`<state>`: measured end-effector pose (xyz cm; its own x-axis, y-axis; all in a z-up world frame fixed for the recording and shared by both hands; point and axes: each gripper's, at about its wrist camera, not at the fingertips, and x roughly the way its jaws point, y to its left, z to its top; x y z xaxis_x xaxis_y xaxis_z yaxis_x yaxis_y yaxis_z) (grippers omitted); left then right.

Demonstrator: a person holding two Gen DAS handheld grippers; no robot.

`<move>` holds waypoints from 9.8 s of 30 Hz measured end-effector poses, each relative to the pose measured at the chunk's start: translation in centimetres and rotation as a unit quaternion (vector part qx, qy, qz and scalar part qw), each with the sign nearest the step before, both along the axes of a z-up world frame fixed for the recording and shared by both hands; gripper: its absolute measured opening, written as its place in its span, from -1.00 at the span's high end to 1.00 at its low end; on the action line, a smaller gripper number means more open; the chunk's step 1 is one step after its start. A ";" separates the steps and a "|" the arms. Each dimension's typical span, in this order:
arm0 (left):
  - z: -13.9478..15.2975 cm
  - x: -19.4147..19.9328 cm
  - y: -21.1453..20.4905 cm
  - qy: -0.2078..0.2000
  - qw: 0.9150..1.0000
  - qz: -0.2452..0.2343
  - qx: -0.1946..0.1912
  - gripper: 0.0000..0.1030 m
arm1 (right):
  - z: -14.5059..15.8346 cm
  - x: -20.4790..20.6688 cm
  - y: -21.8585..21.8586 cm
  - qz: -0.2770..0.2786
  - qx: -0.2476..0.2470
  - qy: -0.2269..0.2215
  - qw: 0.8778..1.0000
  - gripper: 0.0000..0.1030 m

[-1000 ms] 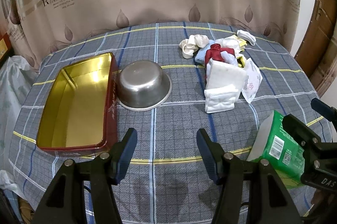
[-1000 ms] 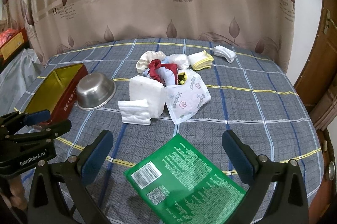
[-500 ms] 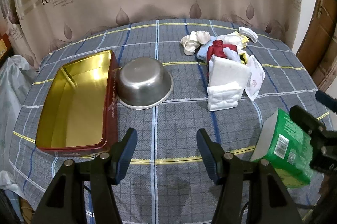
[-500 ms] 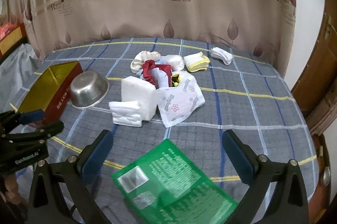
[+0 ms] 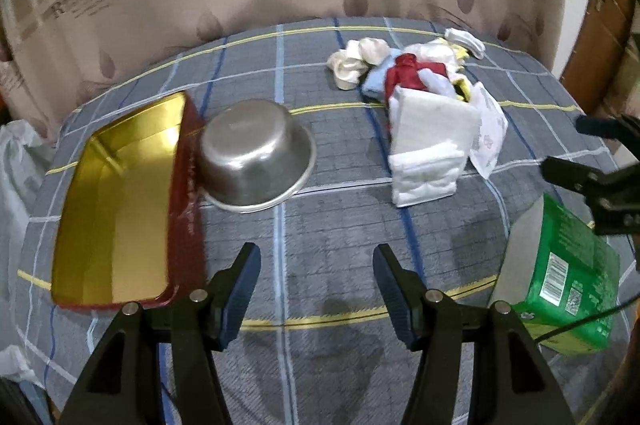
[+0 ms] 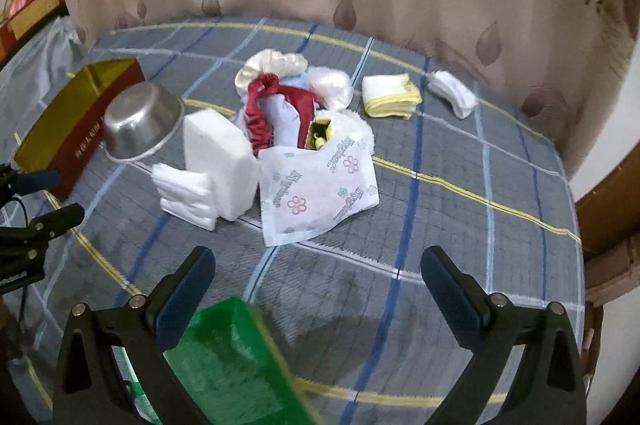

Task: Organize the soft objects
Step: 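Grasp the printed pad wrapper with the right gripper while the left approaches white pads, then grasp the folded white pad with the left gripper and lift it, then carry the white pad into the gold tray and open the left gripper, then carry the printed wrapper into the gold tray and release with the right gripper, then grasp the large white pad block with the right gripper and lift it, then grasp the red-and-white cloth bundle with the left gripper while the right holds the block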

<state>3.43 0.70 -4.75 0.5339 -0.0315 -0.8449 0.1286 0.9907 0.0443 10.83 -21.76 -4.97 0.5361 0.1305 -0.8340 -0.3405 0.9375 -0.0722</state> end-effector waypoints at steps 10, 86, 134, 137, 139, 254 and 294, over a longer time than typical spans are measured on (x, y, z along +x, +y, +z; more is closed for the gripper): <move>-1.3 2.1 -1.6 0.015 0.999 -0.038 -0.011 -0.17 | -3.4 5.2 1.0 0.043 -0.011 0.038 0.998 -0.98; -0.6 5.9 -2.9 0.023 0.993 -0.084 -0.079 0.63 | -7.5 2.3 -7.3 -0.047 0.171 0.002 0.984 0.24; -2.0 6.8 21.4 0.068 0.980 0.188 -0.012 -0.11 | -7.4 2.9 -6.7 -0.024 0.135 0.007 0.991 0.24; -1.6 6.6 21.5 0.064 0.980 0.189 -0.018 -0.11 | -7.3 3.3 -6.6 -0.021 0.128 0.023 0.991 0.24; -1.1 6.1 21.5 0.056 0.980 0.192 -0.018 -0.11 | -7.1 3.7 -6.4 -0.021 0.120 0.036 0.992 0.24; 1.3 -2.3 25.7 -0.038 0.966 0.253 -0.023 -0.11 | -4.7 7.7 10.6 -0.105 -0.024 0.083 0.991 -0.32; -0.9 13.0 -5.7 0.004 0.988 -0.065 -0.141 -0.11 | -1.0 -0.3 -4.7 -0.206 0.087 -0.033 0.974 -0.30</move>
